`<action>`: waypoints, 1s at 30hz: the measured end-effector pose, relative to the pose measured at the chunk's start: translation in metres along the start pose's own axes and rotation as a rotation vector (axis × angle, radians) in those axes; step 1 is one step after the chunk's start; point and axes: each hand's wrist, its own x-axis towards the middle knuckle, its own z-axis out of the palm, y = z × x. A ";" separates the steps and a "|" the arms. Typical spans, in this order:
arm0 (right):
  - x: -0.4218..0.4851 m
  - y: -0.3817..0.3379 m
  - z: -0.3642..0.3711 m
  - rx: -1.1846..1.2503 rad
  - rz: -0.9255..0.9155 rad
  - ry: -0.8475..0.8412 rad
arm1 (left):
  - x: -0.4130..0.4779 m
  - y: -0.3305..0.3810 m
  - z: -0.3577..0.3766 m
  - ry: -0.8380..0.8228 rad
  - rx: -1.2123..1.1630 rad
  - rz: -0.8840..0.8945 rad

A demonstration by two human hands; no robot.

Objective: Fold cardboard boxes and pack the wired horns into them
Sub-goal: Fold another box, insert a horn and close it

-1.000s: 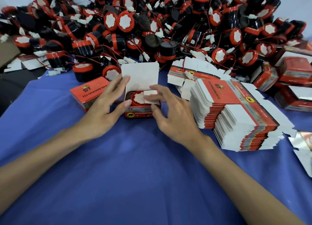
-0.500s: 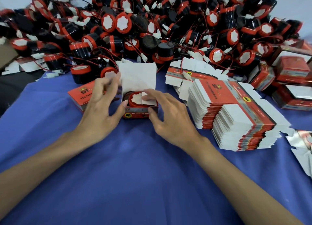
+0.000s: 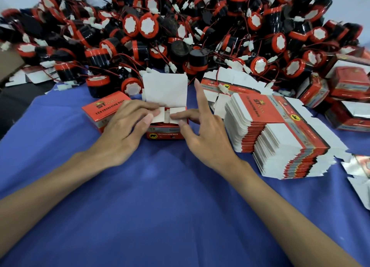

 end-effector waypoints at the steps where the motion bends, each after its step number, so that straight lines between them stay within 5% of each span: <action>1: 0.000 0.000 0.000 0.010 0.009 -0.003 | -0.001 0.001 0.000 0.007 -0.012 -0.012; 16: 0.000 -0.004 0.001 0.253 0.076 0.060 | -0.003 -0.005 0.005 0.107 -0.361 -0.042; 25: 0.005 -0.001 -0.002 0.451 0.118 0.052 | 0.001 -0.006 0.001 0.084 -0.142 0.091; 30: 0.004 -0.004 -0.003 0.505 0.124 0.048 | -0.002 0.000 -0.003 0.097 -0.244 -0.018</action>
